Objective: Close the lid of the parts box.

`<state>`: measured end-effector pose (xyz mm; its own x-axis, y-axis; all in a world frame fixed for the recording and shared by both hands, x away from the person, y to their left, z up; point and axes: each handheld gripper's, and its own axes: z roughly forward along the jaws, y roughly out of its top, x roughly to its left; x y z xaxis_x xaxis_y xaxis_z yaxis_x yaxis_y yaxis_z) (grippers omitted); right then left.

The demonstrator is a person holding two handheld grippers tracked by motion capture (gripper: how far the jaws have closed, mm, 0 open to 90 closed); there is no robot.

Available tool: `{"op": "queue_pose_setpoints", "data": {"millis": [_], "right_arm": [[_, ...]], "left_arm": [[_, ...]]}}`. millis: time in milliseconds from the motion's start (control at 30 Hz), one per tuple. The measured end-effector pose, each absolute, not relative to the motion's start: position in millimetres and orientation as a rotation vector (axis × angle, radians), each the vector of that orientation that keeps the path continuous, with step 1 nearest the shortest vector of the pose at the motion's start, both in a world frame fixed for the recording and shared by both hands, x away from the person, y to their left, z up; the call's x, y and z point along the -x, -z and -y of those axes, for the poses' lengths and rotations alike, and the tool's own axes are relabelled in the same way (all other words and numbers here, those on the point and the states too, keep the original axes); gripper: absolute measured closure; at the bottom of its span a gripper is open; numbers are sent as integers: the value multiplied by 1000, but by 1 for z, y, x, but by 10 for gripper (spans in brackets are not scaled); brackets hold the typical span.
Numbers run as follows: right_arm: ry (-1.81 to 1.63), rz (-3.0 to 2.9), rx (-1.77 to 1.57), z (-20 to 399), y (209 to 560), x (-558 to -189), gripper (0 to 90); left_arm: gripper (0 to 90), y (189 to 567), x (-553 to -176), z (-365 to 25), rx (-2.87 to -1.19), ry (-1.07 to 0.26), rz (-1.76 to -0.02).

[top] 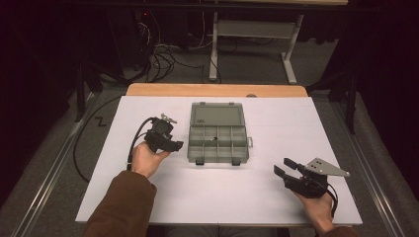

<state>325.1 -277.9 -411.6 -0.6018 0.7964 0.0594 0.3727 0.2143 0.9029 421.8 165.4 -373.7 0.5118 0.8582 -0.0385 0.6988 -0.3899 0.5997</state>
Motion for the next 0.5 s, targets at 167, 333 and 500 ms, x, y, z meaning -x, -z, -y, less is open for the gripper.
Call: {"op": "queue_pose_setpoints", "data": {"millis": [167, 333, 500], "right_arm": [[-1349, -2098, -1100, 272, 410, -330, 506], [-1354, -2113, -1107, 265, 409, -333, 514], [-1349, -2129, -1111, 260, 412, -338, 517]], "left_arm": [[484, 373, -429, -165, -2186, -362, -1272], [484, 370, -436, -163, -2173, -361, -1281], [480, 367, -445, -161, -2171, -368, -1277]]}}
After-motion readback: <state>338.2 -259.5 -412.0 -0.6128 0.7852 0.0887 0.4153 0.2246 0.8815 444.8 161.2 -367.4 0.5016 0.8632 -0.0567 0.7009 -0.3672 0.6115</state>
